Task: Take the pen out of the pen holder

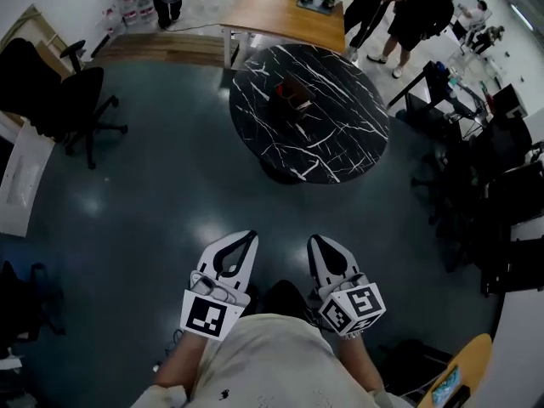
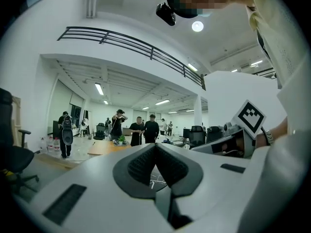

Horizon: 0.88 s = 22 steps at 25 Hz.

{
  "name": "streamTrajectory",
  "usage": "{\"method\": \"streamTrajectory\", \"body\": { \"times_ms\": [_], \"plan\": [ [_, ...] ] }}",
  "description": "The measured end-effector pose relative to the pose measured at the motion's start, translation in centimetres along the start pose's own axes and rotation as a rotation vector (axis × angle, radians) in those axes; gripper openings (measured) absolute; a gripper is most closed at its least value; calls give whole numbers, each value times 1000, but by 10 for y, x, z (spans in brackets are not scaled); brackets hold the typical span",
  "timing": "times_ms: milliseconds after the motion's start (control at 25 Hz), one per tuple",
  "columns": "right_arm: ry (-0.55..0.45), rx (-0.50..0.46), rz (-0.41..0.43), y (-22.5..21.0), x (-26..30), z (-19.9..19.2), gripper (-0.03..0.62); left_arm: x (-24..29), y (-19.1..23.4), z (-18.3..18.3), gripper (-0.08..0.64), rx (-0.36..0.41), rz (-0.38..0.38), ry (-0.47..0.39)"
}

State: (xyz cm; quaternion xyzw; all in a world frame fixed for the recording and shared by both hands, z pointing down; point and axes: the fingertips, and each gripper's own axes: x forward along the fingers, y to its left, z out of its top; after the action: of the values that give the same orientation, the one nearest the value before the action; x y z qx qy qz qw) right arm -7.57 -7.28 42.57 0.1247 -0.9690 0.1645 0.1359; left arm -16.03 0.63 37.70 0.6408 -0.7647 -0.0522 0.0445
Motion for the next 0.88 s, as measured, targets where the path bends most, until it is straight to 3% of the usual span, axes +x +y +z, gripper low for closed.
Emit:
{"method": "streamTrajectory", "body": {
  "times_ms": [200,440,880],
  "plan": [
    [-1,-14,-12,-2,40,16,18,6,40,-8,11,-39,32,26],
    [-15,3,4,-19,91,27,18,44,78,-15,11,-17,34,53],
    [-35,60,-63,-130,213,79,18,197,147,-11,11,30,-25,98]
  ]
}}
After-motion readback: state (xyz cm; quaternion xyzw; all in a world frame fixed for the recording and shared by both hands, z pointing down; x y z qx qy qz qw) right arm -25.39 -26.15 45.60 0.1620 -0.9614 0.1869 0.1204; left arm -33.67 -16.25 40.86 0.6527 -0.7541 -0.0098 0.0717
